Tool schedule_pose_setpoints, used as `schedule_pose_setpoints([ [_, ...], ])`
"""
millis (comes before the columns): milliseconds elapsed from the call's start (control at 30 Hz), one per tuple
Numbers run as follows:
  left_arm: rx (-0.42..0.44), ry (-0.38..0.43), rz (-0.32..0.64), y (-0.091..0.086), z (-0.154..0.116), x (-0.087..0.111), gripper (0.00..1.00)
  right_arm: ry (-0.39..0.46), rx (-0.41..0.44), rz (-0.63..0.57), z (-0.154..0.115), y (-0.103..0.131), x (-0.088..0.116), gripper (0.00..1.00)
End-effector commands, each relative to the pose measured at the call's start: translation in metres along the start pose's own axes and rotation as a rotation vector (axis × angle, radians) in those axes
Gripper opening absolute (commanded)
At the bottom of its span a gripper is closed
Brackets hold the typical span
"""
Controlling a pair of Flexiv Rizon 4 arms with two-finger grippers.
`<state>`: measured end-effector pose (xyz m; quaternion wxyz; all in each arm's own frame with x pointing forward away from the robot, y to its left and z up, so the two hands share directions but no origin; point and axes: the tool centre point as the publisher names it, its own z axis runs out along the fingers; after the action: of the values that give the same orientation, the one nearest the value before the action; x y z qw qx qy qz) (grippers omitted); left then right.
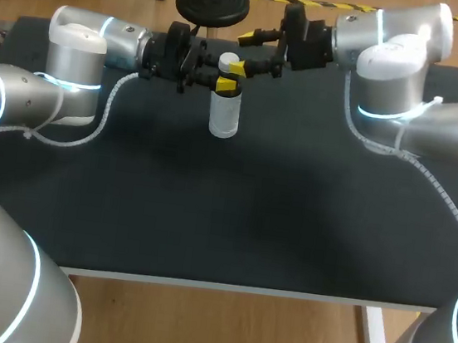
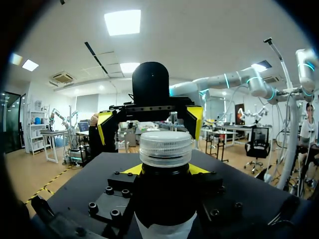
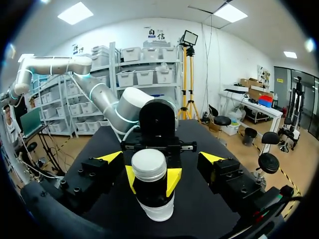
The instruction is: Unscrew the bottle cap
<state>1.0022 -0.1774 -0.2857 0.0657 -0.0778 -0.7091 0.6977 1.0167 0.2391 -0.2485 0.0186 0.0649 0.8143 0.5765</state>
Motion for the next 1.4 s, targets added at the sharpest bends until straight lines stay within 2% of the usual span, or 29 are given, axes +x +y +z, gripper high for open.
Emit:
schedule_pose_setpoints([
  [33,0.003,0.007,0.000,0.0011,-0.0008,-0.0021,0.00,-0.006,0.008,0.002,0.0049,-0.0028,0.0043,1.00],
  [567,0.003,0.007,0.000,0.0011,-0.0008,-0.0021,0.00,0.021,0.004,-0.016,0.0101,-0.0015,0.0098,1.00],
  [667,0.003,0.007,0.000,0.0011,-0.0008,-0.0021,0.00,0.024,0.007,-0.016,0.0103,-0.0017,0.0099,0.73],
  [767,0.003,0.007,0.000,0.0011,-0.0008,-0.0021,0.00,0.033,0.011,-0.018,0.0109,-0.0022,0.0101,0.75],
  [800,0.003,0.007,0.000,0.0011,-0.0008,-0.0021,0.00,0.034,0.012,-0.018,0.0111,-0.0025,0.0103,0.71],
  [833,0.003,0.007,0.000,0.0011,-0.0008,-0.0021,0.00,0.036,0.013,-0.017,0.0112,-0.0026,0.0103,0.62],
  [867,0.003,0.007,0.000,0.0011,-0.0008,-0.0021,0.00,0.039,0.013,-0.016,0.0112,-0.0026,0.0103,0.50],
  [933,0.003,0.007,0.000,0.0011,-0.0008,-0.0021,0.00,0.045,0.012,-0.017,0.0113,-0.0027,0.0106,0.44],
  [1033,0.003,0.007,0.000,0.0011,-0.0008,-0.0021,0.00,0.053,0.008,-0.019,0.0114,-0.0026,0.0111,0.29],
  [1133,0.003,0.007,0.000,0.0011,-0.0008,-0.0021,0.00,0.056,0.006,-0.020,0.0112,-0.0027,0.0112,0.22],
  [1167,0.003,0.007,0.000,0.0011,-0.0008,-0.0021,0.00,0.057,0.006,-0.020,0.0112,-0.0027,0.0113,0.17],
  [1200,0.003,0.007,0.000,0.0011,-0.0008,-0.0021,0.00,0.059,0.006,-0.020,0.0111,-0.0028,0.0114,0.05],
  [1233,0.003,0.007,0.000,0.0011,-0.0008,-0.0021,0.00,0.061,0.005,-0.022,0.0110,-0.0028,0.0115,0.00],
  [1400,0.003,0.007,0.000,0.0011,-0.0008,-0.0021,0.00,0.080,0.006,-0.033,0.0111,-0.0034,0.0113,0.00],
])
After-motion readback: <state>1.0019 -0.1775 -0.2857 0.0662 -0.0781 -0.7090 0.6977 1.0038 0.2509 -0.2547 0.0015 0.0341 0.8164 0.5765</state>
